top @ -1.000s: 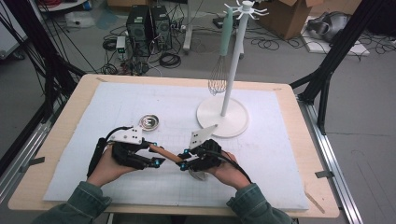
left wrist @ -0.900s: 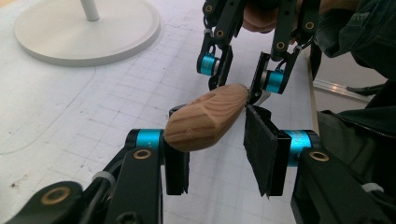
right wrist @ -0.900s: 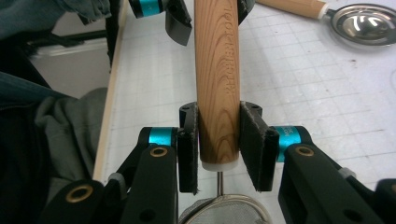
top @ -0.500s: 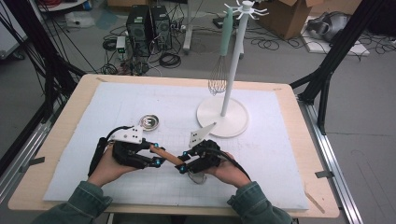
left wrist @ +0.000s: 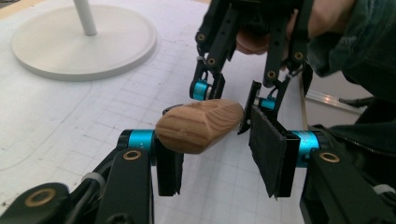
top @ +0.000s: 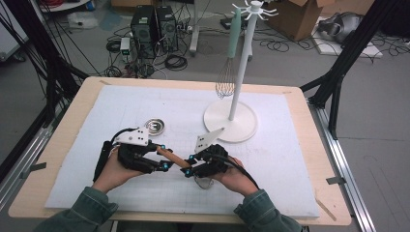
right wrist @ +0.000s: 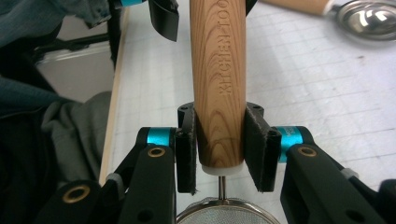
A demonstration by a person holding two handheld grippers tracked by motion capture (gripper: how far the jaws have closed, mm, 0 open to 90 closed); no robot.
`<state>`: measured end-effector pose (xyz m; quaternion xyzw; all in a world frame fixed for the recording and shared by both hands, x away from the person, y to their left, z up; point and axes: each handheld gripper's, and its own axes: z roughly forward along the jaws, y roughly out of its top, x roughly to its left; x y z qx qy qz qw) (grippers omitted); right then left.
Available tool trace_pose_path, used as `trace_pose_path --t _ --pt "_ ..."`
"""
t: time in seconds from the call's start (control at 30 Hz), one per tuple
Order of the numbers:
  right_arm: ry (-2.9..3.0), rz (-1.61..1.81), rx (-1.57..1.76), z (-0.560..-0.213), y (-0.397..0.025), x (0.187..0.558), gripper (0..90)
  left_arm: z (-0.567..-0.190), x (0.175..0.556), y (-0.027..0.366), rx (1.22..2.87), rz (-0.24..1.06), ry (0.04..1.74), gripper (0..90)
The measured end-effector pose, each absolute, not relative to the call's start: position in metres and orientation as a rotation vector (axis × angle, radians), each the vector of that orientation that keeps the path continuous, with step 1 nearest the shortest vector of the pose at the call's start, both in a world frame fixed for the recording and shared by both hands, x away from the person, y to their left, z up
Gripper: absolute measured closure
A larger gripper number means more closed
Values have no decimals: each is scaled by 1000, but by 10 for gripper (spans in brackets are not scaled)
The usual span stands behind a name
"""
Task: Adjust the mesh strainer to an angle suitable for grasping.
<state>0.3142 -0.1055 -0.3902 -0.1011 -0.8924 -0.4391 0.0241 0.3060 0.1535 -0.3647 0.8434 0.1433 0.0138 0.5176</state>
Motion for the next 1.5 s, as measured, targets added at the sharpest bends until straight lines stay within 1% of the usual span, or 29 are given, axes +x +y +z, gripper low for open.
trace_pose_path --t 0.17,0.3,0.43,0.63,0.8,1.1,1.2,1.37,1.5 --pt "-2776 -1412 -376 -388 -105 312 682 -360 310 153 1994 32 391 572" --pt "-2799 -1443 -403 -386 -102 308 682 -357 311 154 1964 27 418 601" --pt "-2810 -1470 -428 -384 -101 307 681 -354 313 154 1951 21 437 606" --pt "-2811 -1464 -419 -384 -100 306 674 -351 312 153 1948 -24 406 659" --pt "-2777 -1457 -387 -382 -103 309 657 -348 311 152 1948 -37 368 699" --pt "-2685 -1459 -338 -381 -107 314 648 -342 308 146 1983 -31 299 702" --pt "-2692 -1462 -316 -381 -108 314 660 -340 308 144 1982 -34 280 702" --pt "-2710 -1465 -298 -377 -107 309 694 -340 308 144 1956 -43 302 696" --pt "-2725 -1484 -340 -375 -106 306 701 -339 308 143 1956 -1 330 668"
